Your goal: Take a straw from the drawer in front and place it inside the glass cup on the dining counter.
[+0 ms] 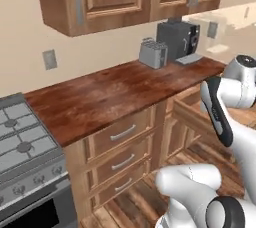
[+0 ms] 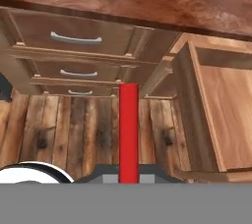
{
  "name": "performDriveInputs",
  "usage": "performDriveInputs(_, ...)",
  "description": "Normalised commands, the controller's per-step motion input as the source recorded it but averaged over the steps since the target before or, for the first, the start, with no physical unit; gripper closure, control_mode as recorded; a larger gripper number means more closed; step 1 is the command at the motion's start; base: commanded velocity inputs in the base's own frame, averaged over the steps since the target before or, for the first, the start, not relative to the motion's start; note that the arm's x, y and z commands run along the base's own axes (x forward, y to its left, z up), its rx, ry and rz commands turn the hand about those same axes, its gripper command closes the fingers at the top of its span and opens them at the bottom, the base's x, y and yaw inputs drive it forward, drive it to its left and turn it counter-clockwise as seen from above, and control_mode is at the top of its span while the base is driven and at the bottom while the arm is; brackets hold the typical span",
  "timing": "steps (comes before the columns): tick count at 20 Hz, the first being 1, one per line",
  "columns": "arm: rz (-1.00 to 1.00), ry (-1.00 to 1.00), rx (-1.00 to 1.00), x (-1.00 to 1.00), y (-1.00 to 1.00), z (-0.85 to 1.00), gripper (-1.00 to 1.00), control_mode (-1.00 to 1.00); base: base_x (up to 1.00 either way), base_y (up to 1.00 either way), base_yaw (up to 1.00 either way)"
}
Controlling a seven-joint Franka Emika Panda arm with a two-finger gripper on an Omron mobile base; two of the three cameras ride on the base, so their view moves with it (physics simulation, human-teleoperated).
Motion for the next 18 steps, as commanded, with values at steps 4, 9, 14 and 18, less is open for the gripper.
performDriveInputs(4,0.00,0.00,0.00,0.00,0.00,0.00,1.00,1.00,-0.67,0.58,0.81)
performDriveInputs(9,0.00,0.00,0.00,0.00,0.00,0.00,1.00,1.00,-0.46,0.34,0.88)
performDriveInputs(14,0.00,0.00,0.00,0.00,0.00,0.00,1.00,1.00,-0.31,0.08,0.99)
performDriveInputs(18,0.00,0.00,0.00,0.00,0.00,0.00,1.00,1.00,-0.10,0.09,0.96)
